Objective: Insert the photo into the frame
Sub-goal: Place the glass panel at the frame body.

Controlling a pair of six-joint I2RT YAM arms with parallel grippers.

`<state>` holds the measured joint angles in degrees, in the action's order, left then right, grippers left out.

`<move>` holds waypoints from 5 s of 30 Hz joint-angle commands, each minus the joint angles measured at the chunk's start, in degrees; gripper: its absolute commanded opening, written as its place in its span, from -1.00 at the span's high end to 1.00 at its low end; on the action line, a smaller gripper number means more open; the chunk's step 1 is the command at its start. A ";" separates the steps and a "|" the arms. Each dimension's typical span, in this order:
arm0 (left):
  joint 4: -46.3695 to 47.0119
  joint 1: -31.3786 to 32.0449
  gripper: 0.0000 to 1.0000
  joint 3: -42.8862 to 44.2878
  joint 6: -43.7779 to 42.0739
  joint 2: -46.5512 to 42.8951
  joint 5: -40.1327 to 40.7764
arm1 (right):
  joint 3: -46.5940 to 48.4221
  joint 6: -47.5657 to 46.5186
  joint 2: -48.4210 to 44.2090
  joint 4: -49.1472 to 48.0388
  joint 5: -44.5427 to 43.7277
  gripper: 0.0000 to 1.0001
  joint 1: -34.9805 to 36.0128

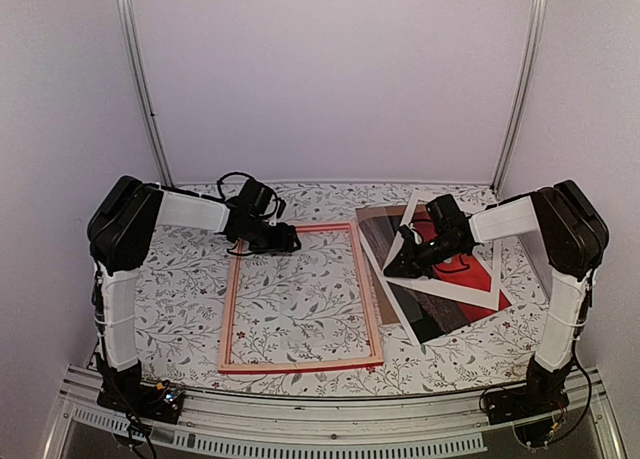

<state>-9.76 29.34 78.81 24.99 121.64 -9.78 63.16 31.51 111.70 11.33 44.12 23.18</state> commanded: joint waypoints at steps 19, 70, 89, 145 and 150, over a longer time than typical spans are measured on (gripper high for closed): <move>-4.63 -1.44 -0.62 -5.30 -0.43 -14.88 9.03 | -3.96 7.78 -8.08 -14.39 11.14 1.00 -1.29; 4.63 -27.58 -0.93 -42.57 10.41 -42.80 -4.37 | 10.57 33.72 -7.34 -36.37 10.88 1.00 18.88; 5.06 -27.56 -0.93 -42.90 9.96 -42.76 -4.96 | 2.76 27.55 -5.32 -25.45 3.74 1.00 19.54; 6.42 -33.18 -0.99 -46.35 11.03 -49.49 -6.57 | 8.21 21.79 4.09 -18.33 -7.12 1.00 20.35; 5.99 -31.28 -0.99 -45.71 10.41 -48.38 -5.81 | 7.63 19.73 2.94 -15.26 -10.89 1.00 20.33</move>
<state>-3.77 -3.27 32.82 36.62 72.36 -16.01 71.55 52.99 116.97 -4.80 38.09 43.86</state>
